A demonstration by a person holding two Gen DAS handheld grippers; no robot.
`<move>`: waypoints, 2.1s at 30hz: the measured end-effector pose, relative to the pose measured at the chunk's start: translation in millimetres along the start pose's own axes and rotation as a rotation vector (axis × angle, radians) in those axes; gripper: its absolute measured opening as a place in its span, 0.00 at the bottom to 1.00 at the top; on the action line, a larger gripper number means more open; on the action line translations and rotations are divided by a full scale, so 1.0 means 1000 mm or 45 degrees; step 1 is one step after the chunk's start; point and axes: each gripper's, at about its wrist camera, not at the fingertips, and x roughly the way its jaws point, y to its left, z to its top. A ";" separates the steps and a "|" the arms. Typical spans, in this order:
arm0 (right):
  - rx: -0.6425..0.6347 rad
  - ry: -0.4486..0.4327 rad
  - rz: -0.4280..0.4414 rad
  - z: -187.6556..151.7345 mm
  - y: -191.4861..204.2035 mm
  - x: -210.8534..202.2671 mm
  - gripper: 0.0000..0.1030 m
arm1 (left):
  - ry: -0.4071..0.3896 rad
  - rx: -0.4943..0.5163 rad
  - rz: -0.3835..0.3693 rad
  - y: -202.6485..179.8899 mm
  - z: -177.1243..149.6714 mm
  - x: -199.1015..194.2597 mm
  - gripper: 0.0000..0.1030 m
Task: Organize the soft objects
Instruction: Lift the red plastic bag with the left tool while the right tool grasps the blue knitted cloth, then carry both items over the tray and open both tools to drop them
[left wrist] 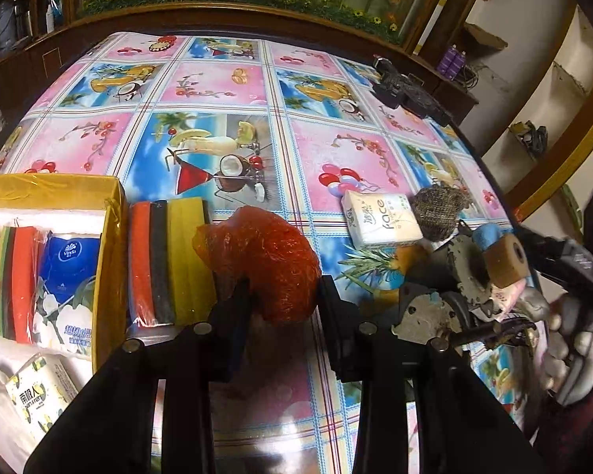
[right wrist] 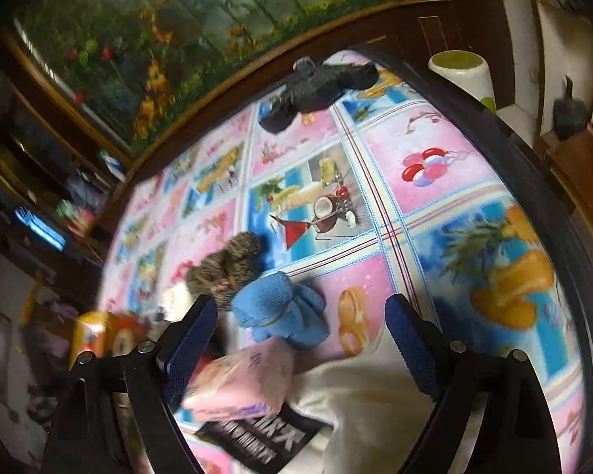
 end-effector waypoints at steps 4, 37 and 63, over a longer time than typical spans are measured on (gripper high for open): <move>-0.165 0.147 -0.063 0.004 0.028 0.034 0.79 | 0.002 -0.002 -0.040 0.000 -0.001 -0.006 0.29; -0.618 0.122 0.219 -0.105 0.248 -0.057 0.38 | -0.182 -0.409 0.144 0.188 -0.100 -0.146 0.30; -0.843 0.461 0.337 -0.167 0.409 0.073 0.39 | -0.287 -0.622 -0.092 0.236 -0.132 -0.171 0.49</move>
